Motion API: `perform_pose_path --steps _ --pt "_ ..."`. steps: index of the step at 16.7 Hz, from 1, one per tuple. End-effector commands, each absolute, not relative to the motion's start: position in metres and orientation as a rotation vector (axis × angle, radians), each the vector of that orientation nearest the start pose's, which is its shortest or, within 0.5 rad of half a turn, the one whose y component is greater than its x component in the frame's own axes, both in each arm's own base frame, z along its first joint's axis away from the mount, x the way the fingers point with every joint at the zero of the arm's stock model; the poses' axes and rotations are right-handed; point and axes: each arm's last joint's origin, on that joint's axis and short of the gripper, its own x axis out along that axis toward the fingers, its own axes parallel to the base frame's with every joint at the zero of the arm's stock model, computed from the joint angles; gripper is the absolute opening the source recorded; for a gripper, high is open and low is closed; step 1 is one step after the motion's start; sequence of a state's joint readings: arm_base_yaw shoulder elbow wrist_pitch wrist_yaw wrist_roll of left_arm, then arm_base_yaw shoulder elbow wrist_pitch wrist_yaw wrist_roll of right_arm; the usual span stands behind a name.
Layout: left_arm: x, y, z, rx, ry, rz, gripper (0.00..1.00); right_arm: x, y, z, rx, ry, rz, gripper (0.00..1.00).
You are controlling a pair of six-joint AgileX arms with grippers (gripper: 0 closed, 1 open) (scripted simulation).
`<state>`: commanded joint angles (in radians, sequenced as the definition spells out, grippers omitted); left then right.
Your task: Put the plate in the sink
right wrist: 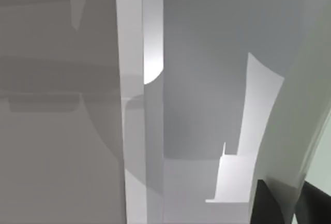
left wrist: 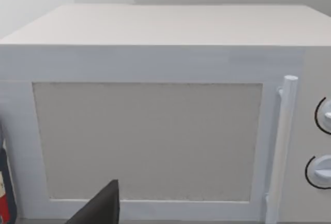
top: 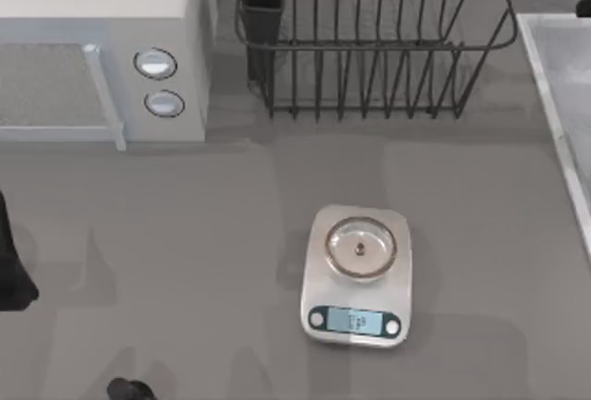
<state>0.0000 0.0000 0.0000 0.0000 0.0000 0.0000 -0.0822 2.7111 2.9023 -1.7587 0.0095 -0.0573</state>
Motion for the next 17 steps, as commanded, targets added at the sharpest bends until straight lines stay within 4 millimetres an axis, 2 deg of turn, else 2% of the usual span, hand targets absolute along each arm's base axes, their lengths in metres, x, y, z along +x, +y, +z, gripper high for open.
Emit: perform_pose_path --steps 1,14,17 --pt "0.1057 -0.0012 0.1600 0.000 0.000 0.000 1.00 0.4943 -0.0333 0.2171 0.008 1.568 -0.008 0.00" --pt "0.1057 -0.0012 0.1600 0.000 0.000 0.000 1.00 0.4943 -0.0333 0.2171 0.008 1.568 -0.008 0.98" --pt "0.1057 -0.0012 0.1600 0.000 0.000 0.000 1.00 0.4943 -0.0333 0.2171 0.008 1.568 -0.008 1.00"
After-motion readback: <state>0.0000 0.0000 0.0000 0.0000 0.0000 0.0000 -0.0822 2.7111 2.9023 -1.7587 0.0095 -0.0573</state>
